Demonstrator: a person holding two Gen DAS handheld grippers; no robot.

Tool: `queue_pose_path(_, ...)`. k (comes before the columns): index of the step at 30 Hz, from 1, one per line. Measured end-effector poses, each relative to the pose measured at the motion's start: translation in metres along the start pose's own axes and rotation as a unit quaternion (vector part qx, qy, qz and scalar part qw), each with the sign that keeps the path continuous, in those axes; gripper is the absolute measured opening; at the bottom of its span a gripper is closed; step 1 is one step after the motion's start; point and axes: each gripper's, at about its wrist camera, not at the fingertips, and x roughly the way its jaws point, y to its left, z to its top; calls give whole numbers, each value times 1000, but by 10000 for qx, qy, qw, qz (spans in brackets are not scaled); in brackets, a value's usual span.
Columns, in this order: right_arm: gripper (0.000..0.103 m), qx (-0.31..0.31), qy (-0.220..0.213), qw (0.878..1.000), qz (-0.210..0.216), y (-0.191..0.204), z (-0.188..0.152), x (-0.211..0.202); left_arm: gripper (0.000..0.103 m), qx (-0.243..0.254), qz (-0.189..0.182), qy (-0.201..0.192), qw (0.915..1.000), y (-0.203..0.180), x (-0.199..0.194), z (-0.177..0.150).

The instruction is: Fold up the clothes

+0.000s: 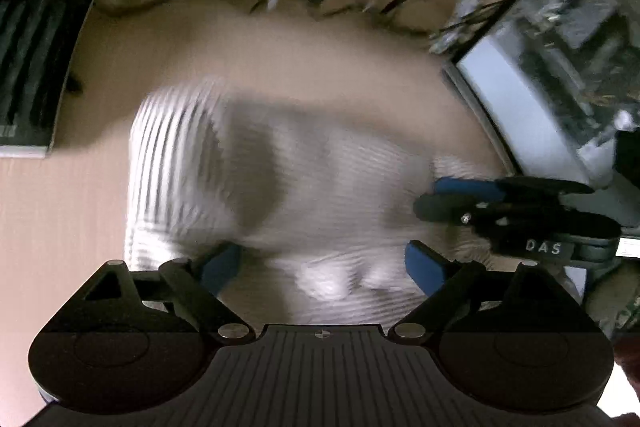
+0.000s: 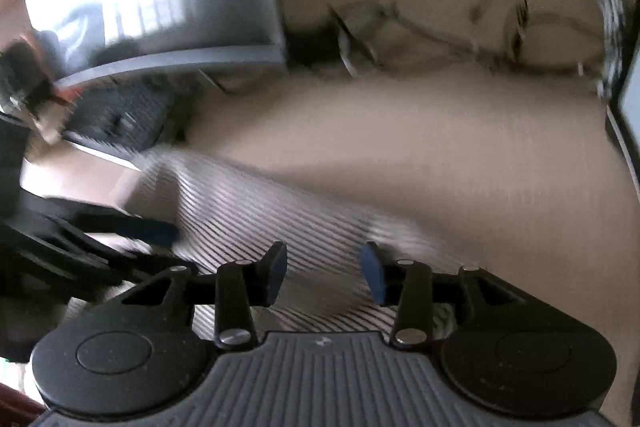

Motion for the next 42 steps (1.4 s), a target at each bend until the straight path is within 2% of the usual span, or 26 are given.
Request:
queue_pose_path(2, 44, -102, 11, 9999, -40, 2, 5, 2, 94, -33, 4, 5, 10000, 0, 0, 0)
queue_pose_path(4, 61, -320, -119, 9992, 221, 8, 18, -6, 94, -60, 36, 29, 10000, 0, 0, 2)
queue_pose_path(7, 68, -709, -312, 9958, 477, 19, 38, -5, 94, -61, 80, 22, 9999, -1, 2, 3)
queue_pose_path(10, 69, -885, -279, 9948, 427, 24, 53, 21, 94, -64, 128, 7, 9999, -1, 2, 4)
queue_pose_path(14, 69, -626, 100, 9962, 602, 17, 60, 63, 94, -23, 312, 29, 9995, -4, 2, 4)
queue_pose_path(18, 69, -382, 272, 9934, 1049, 7, 56, 63, 94, 53, 544, 40, 9985, -9, 2, 1)
queue_pose_path(21, 69, -307, 323, 9915, 1224, 4, 54, 62, 94, 167, 746, 46, 9971, -14, -2, 0)
queue_pose_path(23, 65, -321, 286, 9916, 1218, 6, 52, 59, 94, 285, 846, -5, 9960, -18, -10, -1)
queue_pose_path(25, 51, -427, 192, 9924, 1135, 9, 49, 54, 94, 434, 909, -83, 9949, -24, -19, 0)
queue_pose_path(28, 37, -599, 21, 9926, 1058, 15, 45, 43, 94, 686, 910, -268, 9931, -34, -37, 4)
queue_pose_path(31, 32, -770, -116, 9915, 1040, 21, 39, 30, 94, 840, 897, -617, 9905, -41, -57, 12)
queue_pose_path(34, 29, -1047, -271, 9902, 885, 32, 28, 11, 95, 664, 809, -987, 9896, -30, -75, 25)
queue_pose_path(37, 29, -1338, -416, 9880, 650, 44, 10, -5, 95, 218, 535, -1003, 9933, -8, -77, 39)
queue_pose_path(42, 29, -1390, -426, 9882, 489, 59, -12, -17, 95, 262, 425, -941, 9943, -1, -76, 52)
